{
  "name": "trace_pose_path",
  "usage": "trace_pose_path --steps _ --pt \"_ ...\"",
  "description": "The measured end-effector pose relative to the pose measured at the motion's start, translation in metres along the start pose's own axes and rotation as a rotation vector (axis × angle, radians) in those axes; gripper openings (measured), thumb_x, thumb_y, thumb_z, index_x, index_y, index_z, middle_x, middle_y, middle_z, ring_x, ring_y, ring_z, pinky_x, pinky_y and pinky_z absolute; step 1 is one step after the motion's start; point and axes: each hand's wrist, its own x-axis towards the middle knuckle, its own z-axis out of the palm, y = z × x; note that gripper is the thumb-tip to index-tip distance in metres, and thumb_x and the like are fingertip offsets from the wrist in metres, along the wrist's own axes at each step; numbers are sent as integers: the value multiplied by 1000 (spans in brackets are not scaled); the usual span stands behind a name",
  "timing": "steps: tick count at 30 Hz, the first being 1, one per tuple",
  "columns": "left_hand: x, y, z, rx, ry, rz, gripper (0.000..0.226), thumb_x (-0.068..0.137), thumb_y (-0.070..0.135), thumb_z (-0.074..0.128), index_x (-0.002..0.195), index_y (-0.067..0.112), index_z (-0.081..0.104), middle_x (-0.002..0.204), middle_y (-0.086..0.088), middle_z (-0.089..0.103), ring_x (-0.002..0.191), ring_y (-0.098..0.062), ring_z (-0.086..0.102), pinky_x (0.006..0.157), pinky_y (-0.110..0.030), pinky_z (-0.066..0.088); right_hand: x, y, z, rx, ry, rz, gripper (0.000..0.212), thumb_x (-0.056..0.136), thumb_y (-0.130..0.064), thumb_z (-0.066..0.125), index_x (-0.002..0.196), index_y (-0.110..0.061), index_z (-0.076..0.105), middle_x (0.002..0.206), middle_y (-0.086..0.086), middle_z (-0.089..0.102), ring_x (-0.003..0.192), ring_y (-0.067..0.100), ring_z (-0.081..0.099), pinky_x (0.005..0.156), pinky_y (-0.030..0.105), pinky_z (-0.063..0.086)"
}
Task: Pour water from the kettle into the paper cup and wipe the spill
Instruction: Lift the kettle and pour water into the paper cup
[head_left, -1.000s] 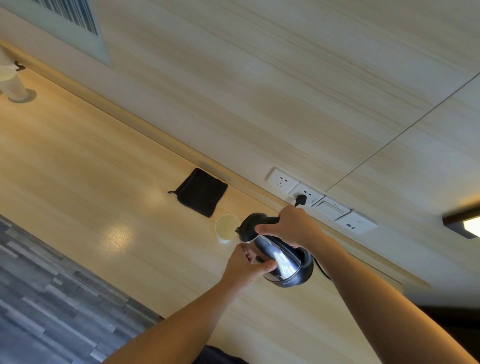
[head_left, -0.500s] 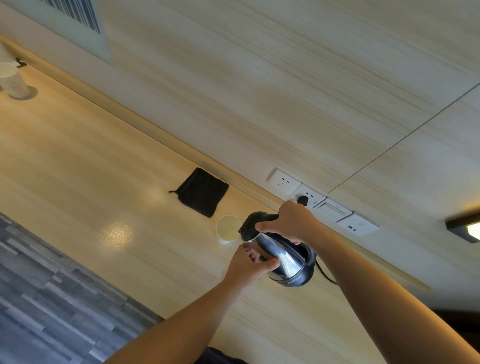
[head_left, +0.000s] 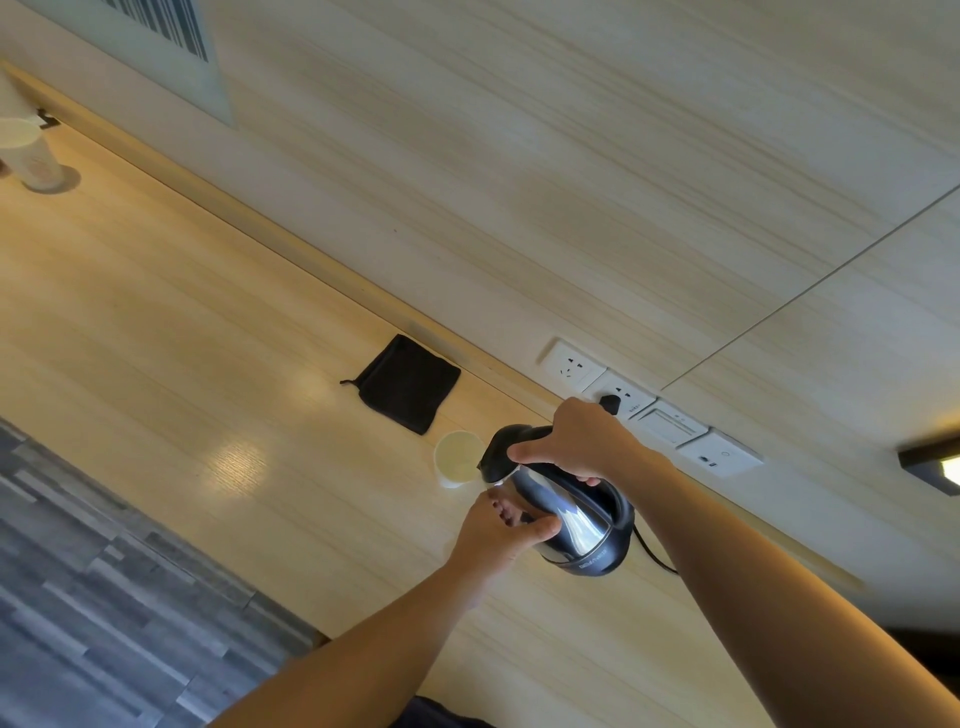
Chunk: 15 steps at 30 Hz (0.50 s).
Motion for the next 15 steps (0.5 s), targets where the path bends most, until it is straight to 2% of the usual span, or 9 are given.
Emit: trace_pose_path --steps 4,10,13,15 --pt "-1 -1 1 -30 -3 -1 57 54 44 93 84 15 55 75 -3 47 75 -17 50 75 -33 45 0 -3 -1 4 4 6 54 79 -56 79 66 -7 61 43 0 57 34 17 54 48 27 49" --pt "0 -2 -2 -45 -21 -27 55 57 43 95 94 16 63 76 6 61 82 -12 61 82 -28 52 -2 -8 -3 -13 7 5 54 80 -55 79 66 -7 60 42 -1 55 32 15 51 45 25 47" --pt "0 0 -2 -50 -18 -33 62 57 45 95 100 11 66 73 14 63 83 -10 63 83 -27 52 -2 -10 -4 -9 3 9 54 79 -55 79 65 -7 60 41 -1 55 33 17 52 45 25 47" --pt "-1 1 -2 -56 -10 -35 69 56 46 96 105 7 66 76 12 64 85 -11 64 85 -28 53 -2 -11 -4 -8 0 13 54 79 -55 79 65 -7 60 40 -1 55 32 17 51 44 24 47"
